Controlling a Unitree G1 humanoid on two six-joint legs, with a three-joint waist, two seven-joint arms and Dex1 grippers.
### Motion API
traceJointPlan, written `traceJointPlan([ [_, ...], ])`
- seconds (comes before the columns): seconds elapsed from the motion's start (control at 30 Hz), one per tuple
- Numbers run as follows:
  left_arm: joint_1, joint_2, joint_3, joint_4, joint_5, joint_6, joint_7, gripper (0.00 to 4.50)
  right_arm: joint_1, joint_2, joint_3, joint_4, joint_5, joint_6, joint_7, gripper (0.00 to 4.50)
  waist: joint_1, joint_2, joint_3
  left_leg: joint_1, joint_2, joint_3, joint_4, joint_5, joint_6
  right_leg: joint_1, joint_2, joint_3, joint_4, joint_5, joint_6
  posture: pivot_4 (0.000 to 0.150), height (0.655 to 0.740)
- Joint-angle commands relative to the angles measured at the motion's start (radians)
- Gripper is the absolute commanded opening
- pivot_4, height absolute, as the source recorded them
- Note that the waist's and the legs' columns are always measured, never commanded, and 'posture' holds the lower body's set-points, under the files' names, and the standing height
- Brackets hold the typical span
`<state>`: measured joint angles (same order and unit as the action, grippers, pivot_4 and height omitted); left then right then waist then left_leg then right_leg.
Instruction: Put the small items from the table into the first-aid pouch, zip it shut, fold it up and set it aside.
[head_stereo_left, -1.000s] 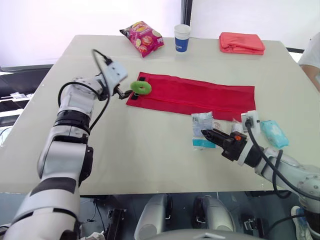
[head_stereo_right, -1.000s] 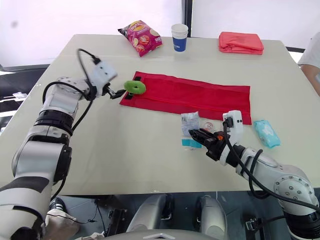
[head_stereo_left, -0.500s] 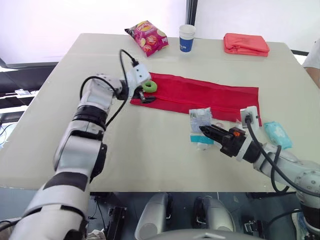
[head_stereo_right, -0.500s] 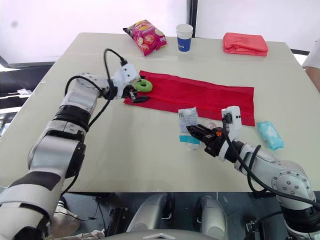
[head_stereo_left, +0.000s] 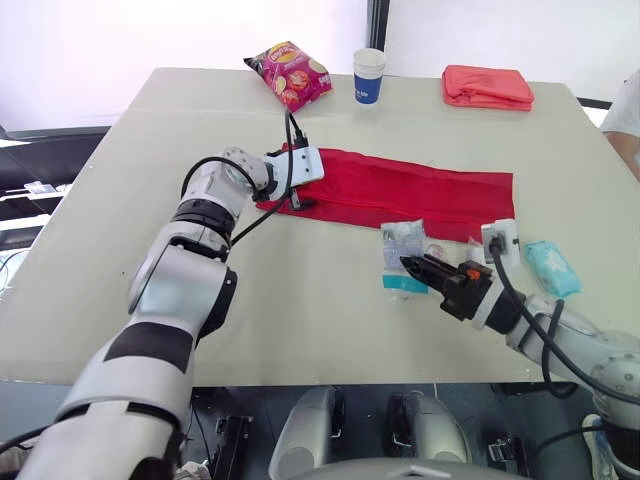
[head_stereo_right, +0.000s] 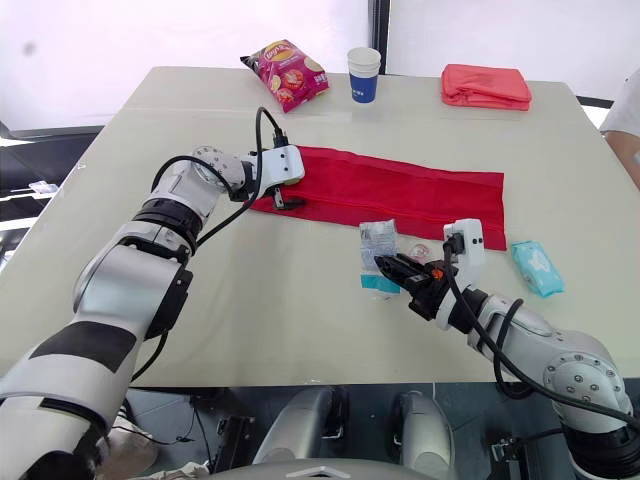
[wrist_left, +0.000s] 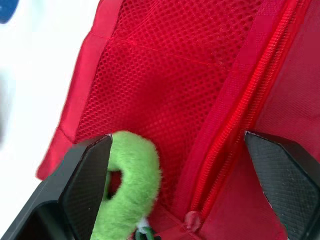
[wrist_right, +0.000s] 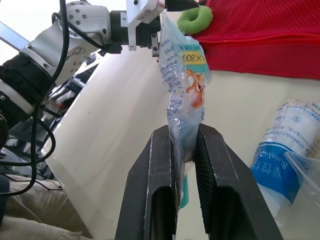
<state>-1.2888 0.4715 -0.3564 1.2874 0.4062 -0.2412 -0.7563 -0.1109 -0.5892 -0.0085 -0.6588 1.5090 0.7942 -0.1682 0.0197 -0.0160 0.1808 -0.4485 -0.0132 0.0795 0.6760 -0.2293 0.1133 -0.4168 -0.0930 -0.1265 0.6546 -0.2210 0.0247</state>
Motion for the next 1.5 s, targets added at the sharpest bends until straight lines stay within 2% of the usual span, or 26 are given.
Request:
traceJointPlan([
  [0.03,-0.028,-0.017,-0.016,0.018,0.039,-0.001,0.082,4.50,0.000,0.000,-0.024,-0.045,0.013,-0.025,0.000,0.06,0.000,0.000,0.000,0.000,0.000,0.000,0.000,0.000,0.000,0.000,0.000,0.000,0.000,0.000,0.000,0.150,0.7400],
  [0.1,-0.023,-0.029,-0.030,0.030,0.061,0.001,0.102,4.50,0.000,-0.002,-0.025,-0.044,0.009,-0.026,0.000,0.06,0.000,0.000,0.000,0.000,0.000,0.000,0.000,0.000,0.000,0.000,0.000,0.000,0.001,0.000,0.000,0.150,0.7400],
  [0.2,-0.011,-0.044,-0.021,0.040,0.058,0.010,0.071,3.66,0.000,-0.006,-0.026,-0.044,0.010,-0.030,0.000,0.06,0.000,0.000,0.000,0.000,0.000,0.001,0.001,0.000,0.000,0.000,0.000,0.000,0.002,0.000,0.000,0.150,0.7400],
  [0.23,-0.009,-0.045,-0.017,0.042,0.055,0.010,0.060,3.18,0.002,-0.006,-0.026,-0.046,0.010,-0.031,-0.001,0.06,0.000,0.000,0.000,0.000,0.000,0.001,0.001,0.000,0.000,0.000,0.000,0.000,0.002,0.000,0.000,0.150,0.7400],
  [0.27,-0.006,-0.048,-0.007,0.042,0.044,0.015,0.038,2.51,0.004,-0.007,-0.027,-0.048,0.010,-0.032,-0.002,0.06,0.000,0.000,0.000,0.000,0.000,0.001,0.001,0.000,0.000,0.000,0.000,0.000,0.002,0.000,0.000,0.150,0.7400],
  [0.3,-0.004,-0.052,0.008,0.043,0.026,0.025,0.009,2.28,0.006,-0.008,-0.028,-0.050,0.011,-0.033,-0.003,0.06,0.000,0.000,0.000,0.000,0.000,0.001,0.001,0.000,0.000,0.000,0.000,0.000,0.002,0.000,0.000,0.150,0.7400],
  [0.47,-0.005,-0.060,0.116,0.028,-0.097,0.135,-0.225,0.10,0.017,-0.010,-0.027,-0.059,0.014,-0.036,-0.008,0.06,-0.001,0.000,0.000,0.000,0.000,0.001,0.001,0.000,0.000,-0.001,0.000,0.001,0.002,0.000,0.000,0.150,0.7400],
  [0.53,-0.002,-0.055,0.142,0.009,-0.134,0.186,-0.342,0.00,0.019,-0.010,-0.024,-0.061,0.016,-0.035,-0.009,0.06,-0.002,0.000,0.000,0.000,0.000,0.001,0.002,0.000,0.000,-0.001,0.000,0.001,0.002,0.000,0.000,0.150,0.7400],
  [0.67,0.008,-0.048,0.191,-0.118,-0.246,0.452,-0.642,0.00,0.009,-0.009,-0.015,-0.054,0.025,-0.029,-0.005,0.06,-0.003,0.000,0.000,0.000,0.000,0.001,0.003,0.000,0.000,-0.001,0.000,0.001,0.002,0.000,0.000,0.150,0.7400],
  [0.77,0.068,-0.042,0.201,-0.334,-0.308,0.677,-0.705,0.00,-0.012,-0.005,0.000,-0.038,0.027,-0.020,0.001,0.06,-0.005,0.000,0.000,-0.001,0.000,0.000,0.004,0.000,0.000,-0.001,0.001,0.002,0.003,0.000,0.000,0.150,0.7400],
  [0.87,0.189,-0.041,0.201,-0.618,-0.348,0.851,-0.671,0.00,-0.104,0.039,0.062,0.037,0.017,0.007,-0.003,0.06,-0.010,0.000,0.000,0.000,0.001,0.000,0.005,0.000,0.000,-0.001,0.001,0.003,0.003,0.000,0.000,0.150,0.7400],
  [1.07,0.354,-0.047,0.196,-0.972,-0.413,1.008,-0.574,0.00,-0.279,0.159,0.156,0.264,-0.047,0.072,-0.010,0.06,-0.005,0.001,0.000,-0.001,0.001,0.000,0.007,0.000,0.000,0.000,0.002,0.004,0.004,0.000,-0.001,0.150,0.7400],
  [1.23,0.409,-0.032,0.198,-1.105,-0.469,1.067,-0.516,0.00,-0.308,0.199,0.198,0.364,-0.117,0.159,0.023,0.06,-0.006,0.001,0.000,-0.001,0.001,-0.001,0.007,0.000,0.000,0.000,0.002,0.005,0.004,0.000,-0.001,0.150,0.7400],
  [1.5,0.452,0.013,0.196,-1.206,-0.564,1.111,-0.481,0.00,-0.362,0.269,0.188,0.519,-0.241,0.248,0.084,0.06,-0.009,0.001,0.000,0.000,0.001,-0.001,0.007,0.000,-0.001,0.000,0.003,0.005,0.005,0.000,-0.001,0.150,0.7400],
])
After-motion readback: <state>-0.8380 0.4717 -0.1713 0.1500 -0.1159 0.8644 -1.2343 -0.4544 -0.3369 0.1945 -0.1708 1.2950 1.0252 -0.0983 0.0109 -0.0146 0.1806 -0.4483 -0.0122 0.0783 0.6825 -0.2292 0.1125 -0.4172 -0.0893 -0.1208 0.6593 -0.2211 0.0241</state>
